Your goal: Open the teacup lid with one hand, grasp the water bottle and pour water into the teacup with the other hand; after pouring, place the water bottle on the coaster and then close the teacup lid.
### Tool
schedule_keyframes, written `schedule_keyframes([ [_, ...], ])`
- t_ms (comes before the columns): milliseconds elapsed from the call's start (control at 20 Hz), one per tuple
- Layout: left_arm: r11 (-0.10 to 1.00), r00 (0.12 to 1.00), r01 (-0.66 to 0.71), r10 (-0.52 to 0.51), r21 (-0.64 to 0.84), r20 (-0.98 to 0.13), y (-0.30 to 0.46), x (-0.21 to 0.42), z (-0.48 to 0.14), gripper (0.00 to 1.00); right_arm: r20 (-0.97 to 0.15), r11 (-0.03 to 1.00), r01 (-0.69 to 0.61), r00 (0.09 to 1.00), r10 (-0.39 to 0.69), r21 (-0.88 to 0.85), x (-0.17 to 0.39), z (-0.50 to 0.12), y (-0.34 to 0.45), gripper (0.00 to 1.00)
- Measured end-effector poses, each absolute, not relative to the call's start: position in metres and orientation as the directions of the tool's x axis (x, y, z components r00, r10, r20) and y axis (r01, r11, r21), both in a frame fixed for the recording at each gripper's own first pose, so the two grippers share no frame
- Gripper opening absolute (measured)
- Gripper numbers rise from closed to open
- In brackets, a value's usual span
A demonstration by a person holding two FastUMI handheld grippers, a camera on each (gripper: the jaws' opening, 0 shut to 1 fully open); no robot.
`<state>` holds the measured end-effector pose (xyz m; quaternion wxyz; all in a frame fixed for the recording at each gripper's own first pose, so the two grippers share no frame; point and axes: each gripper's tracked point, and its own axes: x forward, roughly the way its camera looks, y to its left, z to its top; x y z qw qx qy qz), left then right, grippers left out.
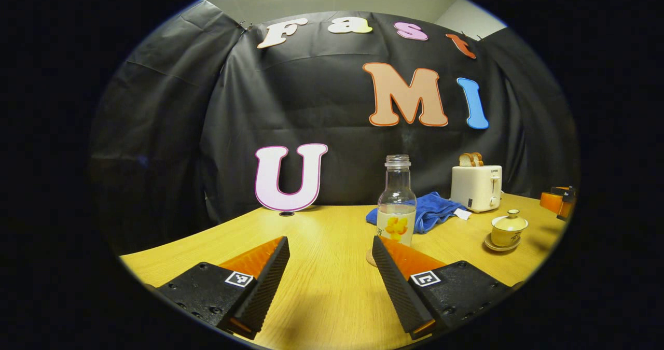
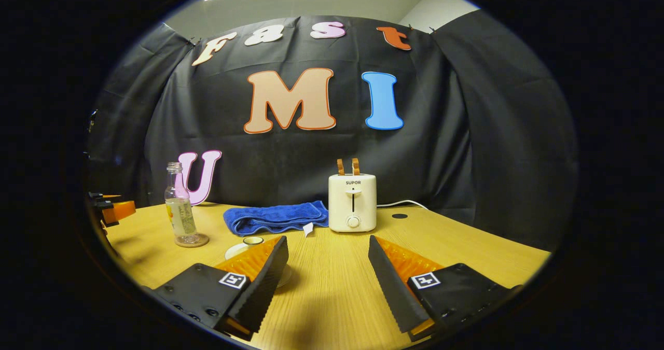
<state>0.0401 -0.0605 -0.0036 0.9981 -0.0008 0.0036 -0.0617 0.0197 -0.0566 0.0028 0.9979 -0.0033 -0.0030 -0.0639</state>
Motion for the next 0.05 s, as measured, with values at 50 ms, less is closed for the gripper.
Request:
schedule_keyframes([
  [50,0.992,0.992,0.123,-0.123,-0.003,-0.007,-0.0607,0.0398,-0.0038,0.93,0.007,0.992,0.128,0.992,-0.127,-0.006,0.0196,0.0026,-0.0565,0.94],
])
